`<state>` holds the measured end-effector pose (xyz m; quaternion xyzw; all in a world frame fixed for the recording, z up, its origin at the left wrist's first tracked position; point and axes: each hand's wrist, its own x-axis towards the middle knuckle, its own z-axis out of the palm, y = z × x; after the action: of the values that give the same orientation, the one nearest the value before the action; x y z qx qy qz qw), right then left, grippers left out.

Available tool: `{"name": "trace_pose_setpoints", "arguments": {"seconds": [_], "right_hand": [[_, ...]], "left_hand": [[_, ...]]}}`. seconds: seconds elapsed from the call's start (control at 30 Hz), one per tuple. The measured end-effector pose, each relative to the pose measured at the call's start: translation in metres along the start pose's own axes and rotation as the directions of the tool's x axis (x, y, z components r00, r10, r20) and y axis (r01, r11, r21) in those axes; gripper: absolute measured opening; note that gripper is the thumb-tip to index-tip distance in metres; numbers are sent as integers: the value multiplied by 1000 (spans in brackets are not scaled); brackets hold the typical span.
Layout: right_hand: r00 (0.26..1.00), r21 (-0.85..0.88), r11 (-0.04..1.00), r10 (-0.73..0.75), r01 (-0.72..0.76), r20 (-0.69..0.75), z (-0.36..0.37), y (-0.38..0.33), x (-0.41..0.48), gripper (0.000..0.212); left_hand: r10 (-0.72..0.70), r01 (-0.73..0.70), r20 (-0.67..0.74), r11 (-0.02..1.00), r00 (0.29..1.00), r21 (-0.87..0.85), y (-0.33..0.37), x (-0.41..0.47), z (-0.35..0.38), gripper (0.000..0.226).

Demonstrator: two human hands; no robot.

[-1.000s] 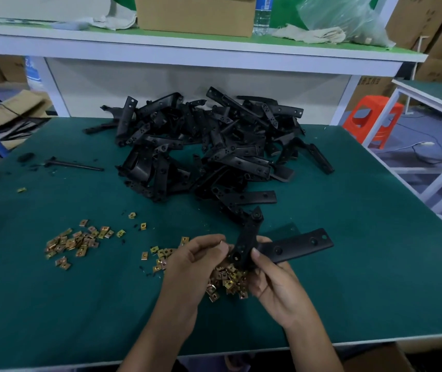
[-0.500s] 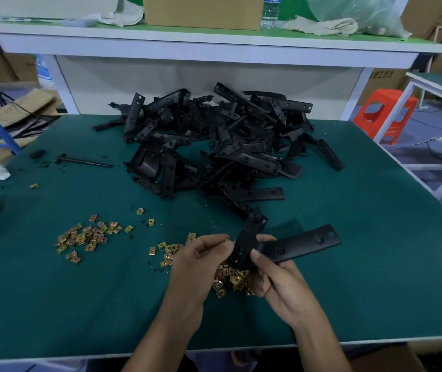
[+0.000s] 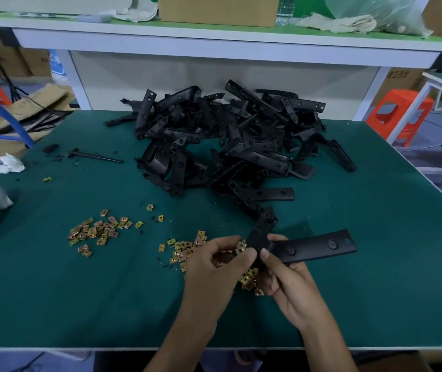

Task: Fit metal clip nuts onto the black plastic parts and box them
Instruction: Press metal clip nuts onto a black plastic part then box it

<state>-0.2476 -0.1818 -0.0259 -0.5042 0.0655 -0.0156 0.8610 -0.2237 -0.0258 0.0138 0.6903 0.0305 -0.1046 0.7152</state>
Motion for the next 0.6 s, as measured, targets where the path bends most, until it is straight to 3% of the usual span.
{"name": "trace_pose_setpoints", "arguments": {"seconds": [0.1,0.2,0.33,0.43,0.53,0.6], "right_hand": [[1000,-15,1000,-12,12,-9,-1,0,0,33],[999,-43,999,-15,13,-35,-2,1,1,31],[1000,-68,998,-11,10,-24,0,2,2,35],[1000,-8,1000,3,-3,-24,-3,1,2,33],[1000,98,995,28,-28,3,-4,-1,2,49],[999,184,982,31,-32,8,-5,-2,2,52]], "left_hand": [[99,-87,-48,974,994,209,-5,0,2,30],[199,-178,-31,929,980,325,-6,-2,5,21],[259,-237,-6,891,966,387,-9,-4,9,18],[318,-318,70,852,945,416,-6,-1,6,29],[420,-459,201,716,885,526,1,17,-12,35],[444,-456,209,575,871,679,0,39,-29,31]]}}
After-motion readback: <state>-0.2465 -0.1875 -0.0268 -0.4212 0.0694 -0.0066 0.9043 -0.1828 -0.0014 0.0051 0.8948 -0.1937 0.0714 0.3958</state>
